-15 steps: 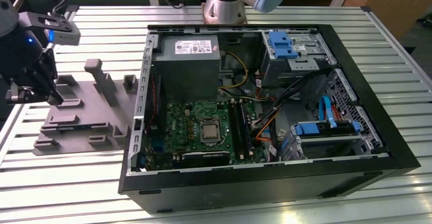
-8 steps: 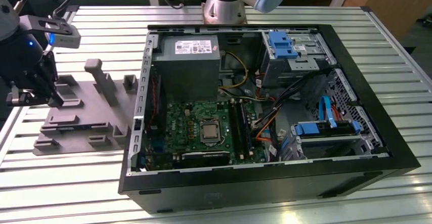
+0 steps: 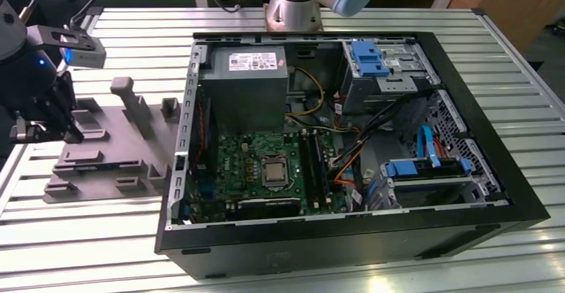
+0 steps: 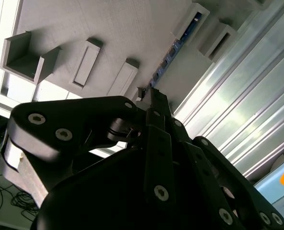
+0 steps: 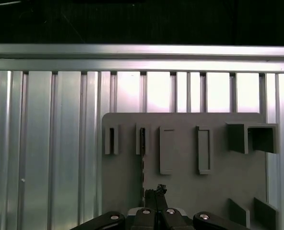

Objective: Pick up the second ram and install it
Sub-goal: 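Pick up the second ram and move it above second insertion slot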

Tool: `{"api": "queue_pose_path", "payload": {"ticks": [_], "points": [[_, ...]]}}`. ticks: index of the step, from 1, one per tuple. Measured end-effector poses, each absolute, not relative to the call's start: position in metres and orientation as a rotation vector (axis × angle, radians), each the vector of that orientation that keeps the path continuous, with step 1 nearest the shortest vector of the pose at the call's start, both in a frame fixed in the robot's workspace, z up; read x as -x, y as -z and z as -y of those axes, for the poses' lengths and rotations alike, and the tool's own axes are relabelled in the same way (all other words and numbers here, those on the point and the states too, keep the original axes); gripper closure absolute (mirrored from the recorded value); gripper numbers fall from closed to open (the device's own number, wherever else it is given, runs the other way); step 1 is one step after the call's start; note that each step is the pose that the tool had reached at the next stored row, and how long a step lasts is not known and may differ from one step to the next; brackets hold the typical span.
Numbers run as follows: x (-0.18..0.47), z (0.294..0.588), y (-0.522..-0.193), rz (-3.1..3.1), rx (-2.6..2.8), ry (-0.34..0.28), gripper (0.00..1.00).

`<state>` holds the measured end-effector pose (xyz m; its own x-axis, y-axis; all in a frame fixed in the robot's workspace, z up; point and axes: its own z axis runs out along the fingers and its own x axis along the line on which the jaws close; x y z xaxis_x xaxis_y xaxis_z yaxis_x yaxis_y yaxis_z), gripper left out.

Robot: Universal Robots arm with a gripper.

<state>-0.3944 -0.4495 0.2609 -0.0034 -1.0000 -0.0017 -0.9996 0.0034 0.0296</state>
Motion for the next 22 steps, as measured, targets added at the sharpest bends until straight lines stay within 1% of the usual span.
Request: {"api": "queue_pose_path", "payload": {"ticks": [22], "points": [[0.396, 0.457, -0.243, 2.211, -2.204, 0.035, 0.89]]}}
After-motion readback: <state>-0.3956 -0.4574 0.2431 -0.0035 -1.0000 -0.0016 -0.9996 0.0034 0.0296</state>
